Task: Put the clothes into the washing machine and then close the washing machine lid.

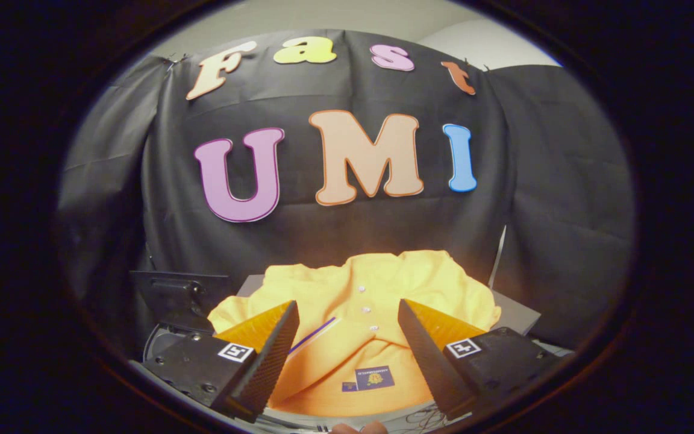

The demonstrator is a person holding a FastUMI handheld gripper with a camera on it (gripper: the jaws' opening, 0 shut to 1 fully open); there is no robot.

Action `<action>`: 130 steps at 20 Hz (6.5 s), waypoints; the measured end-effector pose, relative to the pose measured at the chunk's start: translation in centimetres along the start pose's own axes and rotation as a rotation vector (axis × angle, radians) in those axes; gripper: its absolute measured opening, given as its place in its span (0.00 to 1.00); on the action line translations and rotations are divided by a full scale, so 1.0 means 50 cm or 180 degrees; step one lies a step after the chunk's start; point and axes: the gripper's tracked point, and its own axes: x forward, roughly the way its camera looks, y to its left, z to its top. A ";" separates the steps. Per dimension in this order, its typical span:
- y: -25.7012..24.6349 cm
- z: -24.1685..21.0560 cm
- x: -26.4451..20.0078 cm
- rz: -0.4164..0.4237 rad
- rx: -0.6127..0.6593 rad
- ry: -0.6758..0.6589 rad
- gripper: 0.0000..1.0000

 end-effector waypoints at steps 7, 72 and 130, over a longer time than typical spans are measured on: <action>0.003 -0.054 0.072 0.0007 -0.0080 0.0379 1.00; 0.773 -0.107 0.029 0.1452 0.0016 0.0533 0.09; 0.887 -0.064 0.225 0.1034 -0.0135 0.0176 0.98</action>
